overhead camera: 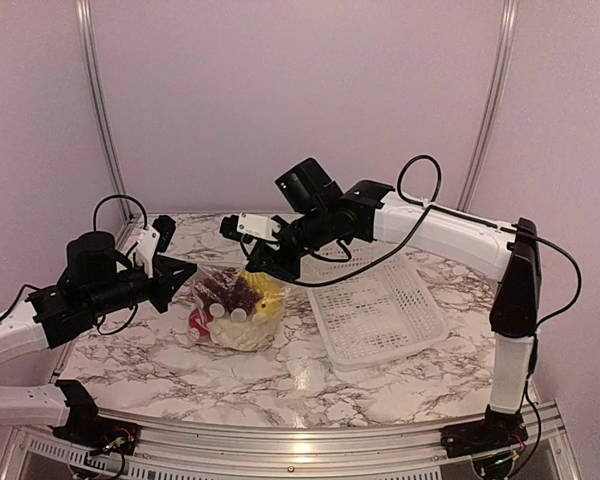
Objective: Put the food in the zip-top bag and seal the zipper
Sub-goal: Zip the zipper on the zipper food storage bag.
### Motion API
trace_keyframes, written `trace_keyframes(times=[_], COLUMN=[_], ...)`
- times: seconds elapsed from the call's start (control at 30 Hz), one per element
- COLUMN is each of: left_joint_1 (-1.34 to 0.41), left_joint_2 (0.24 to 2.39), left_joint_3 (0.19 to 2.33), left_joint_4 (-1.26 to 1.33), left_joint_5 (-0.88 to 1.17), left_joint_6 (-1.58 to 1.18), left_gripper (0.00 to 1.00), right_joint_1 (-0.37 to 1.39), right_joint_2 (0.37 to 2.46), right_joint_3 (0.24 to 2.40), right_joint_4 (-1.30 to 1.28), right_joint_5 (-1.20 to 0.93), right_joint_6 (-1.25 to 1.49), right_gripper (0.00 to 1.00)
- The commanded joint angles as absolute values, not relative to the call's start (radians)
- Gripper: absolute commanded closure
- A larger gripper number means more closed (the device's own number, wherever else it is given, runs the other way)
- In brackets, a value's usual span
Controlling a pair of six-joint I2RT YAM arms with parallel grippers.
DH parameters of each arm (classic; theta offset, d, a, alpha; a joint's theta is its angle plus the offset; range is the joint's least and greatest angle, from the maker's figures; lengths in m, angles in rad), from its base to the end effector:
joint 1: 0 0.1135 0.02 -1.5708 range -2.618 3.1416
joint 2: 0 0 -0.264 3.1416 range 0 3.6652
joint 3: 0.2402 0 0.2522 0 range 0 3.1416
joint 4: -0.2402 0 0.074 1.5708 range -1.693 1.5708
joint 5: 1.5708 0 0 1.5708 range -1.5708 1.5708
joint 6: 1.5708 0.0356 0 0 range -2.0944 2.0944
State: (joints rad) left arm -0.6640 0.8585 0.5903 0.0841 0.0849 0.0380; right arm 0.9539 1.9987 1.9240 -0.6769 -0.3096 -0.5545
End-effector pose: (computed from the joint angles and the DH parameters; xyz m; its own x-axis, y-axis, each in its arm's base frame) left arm 0.1613 -0.1301 0.2862 -0.1182 0.1406 -0.9830 0.6847 0.7285 0.0218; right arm 0.2556 0.3792 0.3216 0.1410 -0.6680 -0.7307 -0.9779 0.0208 -0.2078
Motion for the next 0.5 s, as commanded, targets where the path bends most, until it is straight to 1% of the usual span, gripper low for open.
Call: trace_keyframes(times=[0.0,0.27,0.47], left_joint_1=[-0.636,-0.624,-0.618], left_joint_2=[0.815,0.818,0.827], left_joint_3=[0.587,0.58,0.578], left_joint_4=[0.106,0.111,0.119], left_joint_5=[-0.015,-0.027,-0.023], left_joint_6=[0.044,0.042,0.04], left_gripper=[1.0,1.0,1.0], right_joint_1=[0.86,0.765,0.737], right_joint_2=[1.922,1.865,1.847], right_joint_3=[1.857,1.759,1.726], right_joint_4=[-0.786,-0.785,-0.786], right_joint_5=[-0.216,-0.203,-0.176], right_joint_6=[-0.567,-0.583,-0.604], right_gripper=[1.0,1.0,1.0])
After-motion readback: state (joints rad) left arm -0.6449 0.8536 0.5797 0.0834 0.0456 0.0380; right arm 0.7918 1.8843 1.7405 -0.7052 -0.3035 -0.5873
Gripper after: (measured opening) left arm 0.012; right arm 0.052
